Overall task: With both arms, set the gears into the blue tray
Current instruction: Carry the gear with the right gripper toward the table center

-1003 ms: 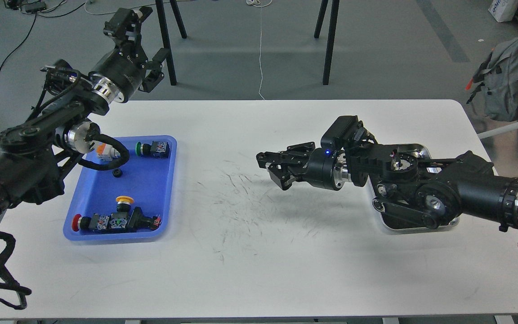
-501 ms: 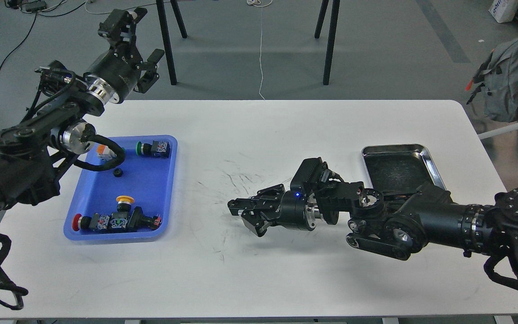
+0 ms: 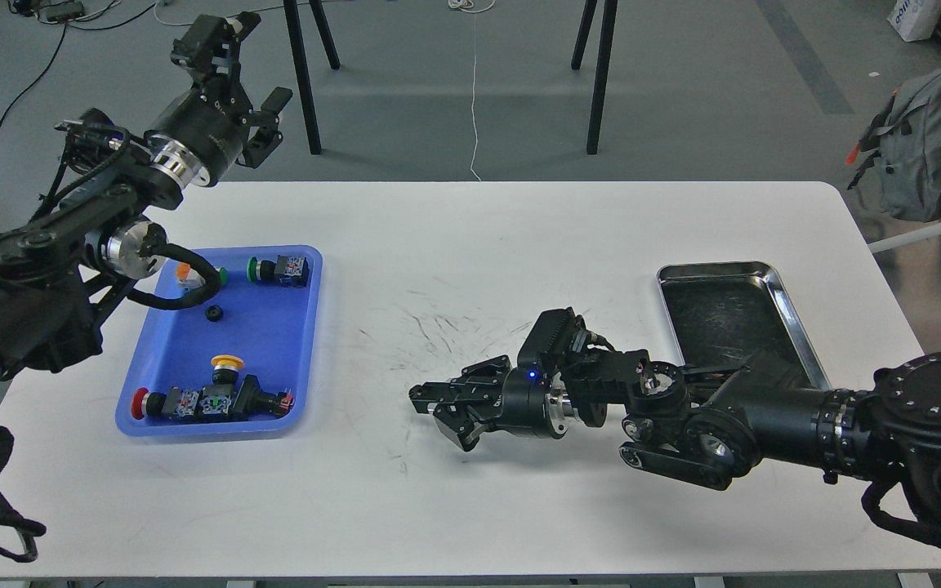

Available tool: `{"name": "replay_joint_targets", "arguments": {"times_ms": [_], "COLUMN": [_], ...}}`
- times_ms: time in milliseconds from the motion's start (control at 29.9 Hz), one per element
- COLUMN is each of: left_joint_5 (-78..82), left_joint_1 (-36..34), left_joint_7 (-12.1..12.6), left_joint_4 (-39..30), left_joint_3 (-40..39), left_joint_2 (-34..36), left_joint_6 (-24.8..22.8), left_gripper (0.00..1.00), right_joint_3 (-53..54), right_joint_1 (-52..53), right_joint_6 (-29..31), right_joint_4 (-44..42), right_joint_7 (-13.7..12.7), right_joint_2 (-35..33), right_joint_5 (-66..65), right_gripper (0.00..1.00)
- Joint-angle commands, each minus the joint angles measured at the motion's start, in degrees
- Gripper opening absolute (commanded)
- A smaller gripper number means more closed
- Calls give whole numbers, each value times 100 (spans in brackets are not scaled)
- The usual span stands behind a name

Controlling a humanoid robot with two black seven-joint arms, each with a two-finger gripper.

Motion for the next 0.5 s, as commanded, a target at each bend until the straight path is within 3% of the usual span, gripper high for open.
{"name": "replay_joint_targets", "arguments": {"times_ms": [0,67,267,468], "left_joint_5": [0,0,0,0], "left_joint_1": [9,0,9,9], "left_joint_7": [0,0,0,0], "left_joint_4": [1,1,1,1], "left_joint_3": [0,0,0,0], "left_joint_2": [10,10,10,19], "left_joint_6": [-1,-9,-1,-1], "left_gripper": [99,99,99,99], "right_joint_3": [-3,6,6,15], "right_joint_1": [0,9,35,17], "right_joint_6": [-2,7,7,7], "right_joint_4": [-5,-22,30,57], "right_joint_7": [0,0,0,0], "right_joint_2": [1,1,1,1], "right_joint_5": [0,9,35,88], "right_gripper": [6,9,42,61]}}
